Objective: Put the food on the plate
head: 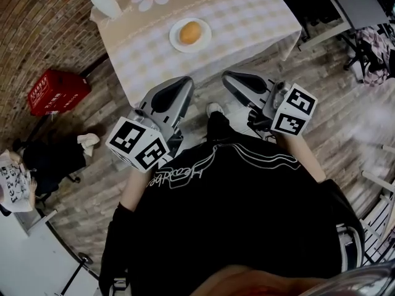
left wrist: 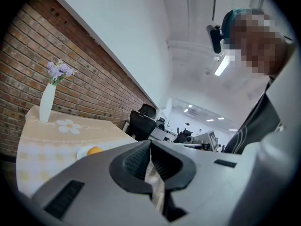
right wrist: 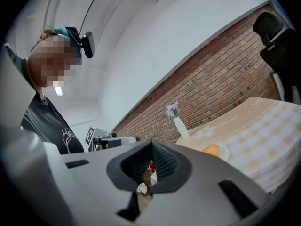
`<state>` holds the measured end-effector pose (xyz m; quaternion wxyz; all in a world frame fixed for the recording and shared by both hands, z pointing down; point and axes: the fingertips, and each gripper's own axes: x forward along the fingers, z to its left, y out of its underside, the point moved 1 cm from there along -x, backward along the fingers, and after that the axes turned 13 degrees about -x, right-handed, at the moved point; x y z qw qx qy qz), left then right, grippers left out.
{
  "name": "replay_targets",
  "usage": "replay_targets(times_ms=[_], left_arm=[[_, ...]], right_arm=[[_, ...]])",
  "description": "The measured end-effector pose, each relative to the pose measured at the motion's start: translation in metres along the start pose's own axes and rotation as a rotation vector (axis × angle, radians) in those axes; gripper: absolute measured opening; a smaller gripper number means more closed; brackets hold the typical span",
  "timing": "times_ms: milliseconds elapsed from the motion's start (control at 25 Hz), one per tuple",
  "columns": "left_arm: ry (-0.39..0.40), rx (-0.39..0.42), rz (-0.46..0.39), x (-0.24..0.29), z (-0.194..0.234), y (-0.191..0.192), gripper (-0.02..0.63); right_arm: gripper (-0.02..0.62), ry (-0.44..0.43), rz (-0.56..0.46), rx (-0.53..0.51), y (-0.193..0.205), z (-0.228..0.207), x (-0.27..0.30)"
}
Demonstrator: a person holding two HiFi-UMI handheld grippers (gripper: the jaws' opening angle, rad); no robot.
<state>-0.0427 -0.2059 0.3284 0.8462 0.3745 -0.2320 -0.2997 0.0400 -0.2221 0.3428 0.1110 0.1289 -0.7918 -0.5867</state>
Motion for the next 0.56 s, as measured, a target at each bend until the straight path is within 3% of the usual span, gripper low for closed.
replay_targets(times_ms=[560], left_arm=[[-0.047, -0.016, 0.008, 0.010, -0.003, -0.002, 0.010]], right_arm=[[-0.003, -0.023, 0.010, 0.002, -0.007, -0.009, -0.001]])
